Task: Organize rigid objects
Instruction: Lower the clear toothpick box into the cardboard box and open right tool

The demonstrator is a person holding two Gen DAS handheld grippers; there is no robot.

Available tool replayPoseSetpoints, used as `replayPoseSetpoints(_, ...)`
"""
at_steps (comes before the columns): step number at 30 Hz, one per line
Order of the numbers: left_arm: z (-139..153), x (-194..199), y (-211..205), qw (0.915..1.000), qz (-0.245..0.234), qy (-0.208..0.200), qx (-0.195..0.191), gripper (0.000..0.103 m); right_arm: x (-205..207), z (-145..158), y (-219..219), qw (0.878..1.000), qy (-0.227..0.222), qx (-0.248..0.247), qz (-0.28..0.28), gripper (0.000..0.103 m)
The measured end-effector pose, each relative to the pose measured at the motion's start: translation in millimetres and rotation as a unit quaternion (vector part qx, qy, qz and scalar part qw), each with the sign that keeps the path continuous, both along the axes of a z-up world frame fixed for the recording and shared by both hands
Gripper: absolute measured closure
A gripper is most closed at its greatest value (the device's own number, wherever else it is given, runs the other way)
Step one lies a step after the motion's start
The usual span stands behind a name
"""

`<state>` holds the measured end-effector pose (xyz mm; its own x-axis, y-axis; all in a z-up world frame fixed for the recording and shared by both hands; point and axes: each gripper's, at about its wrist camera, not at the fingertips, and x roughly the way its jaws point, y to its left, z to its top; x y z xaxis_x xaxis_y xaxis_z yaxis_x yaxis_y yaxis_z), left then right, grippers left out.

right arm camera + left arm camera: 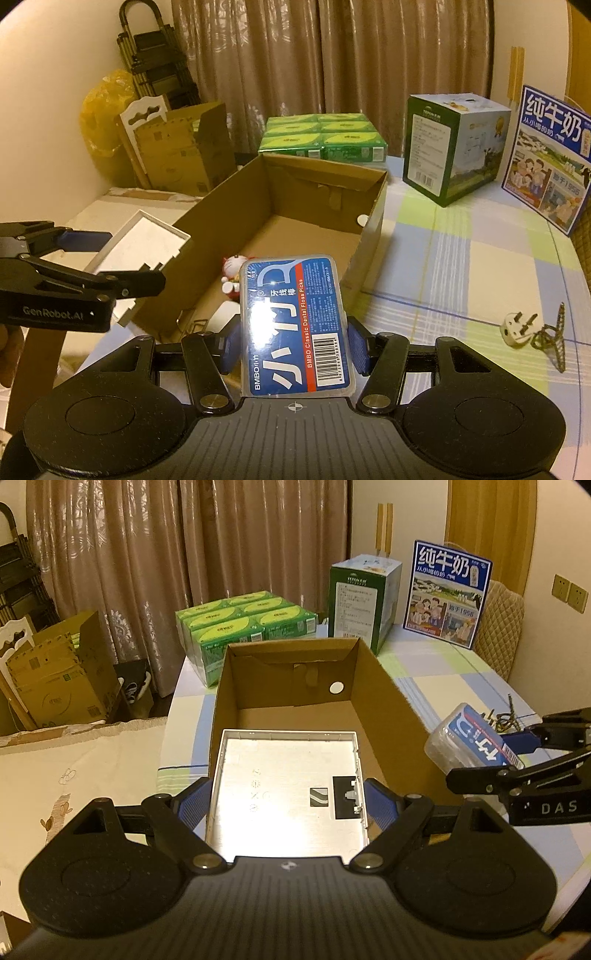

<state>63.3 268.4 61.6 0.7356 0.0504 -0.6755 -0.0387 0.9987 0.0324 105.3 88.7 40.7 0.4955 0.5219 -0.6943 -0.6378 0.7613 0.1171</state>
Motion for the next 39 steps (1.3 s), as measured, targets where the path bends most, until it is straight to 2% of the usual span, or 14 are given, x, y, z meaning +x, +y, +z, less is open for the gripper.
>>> replayPoseSetpoints(10,-21,24,7,0.9997,-0.012,0.021,0.001,0.018,12,-11,12,1.0,0.003,0.003,-0.004,0.049)
replayPoseSetpoints(21,-32,35,10,0.9995,-0.003,0.029,-0.007,0.018,14,-17,11,1.0,0.011,0.006,-0.01,0.049)
replayPoseSetpoints(39,-16,18,21,0.9999,0.013,0.008,-0.003,0.018,12,-17,16,1.0,0.017,0.016,-0.009,0.049)
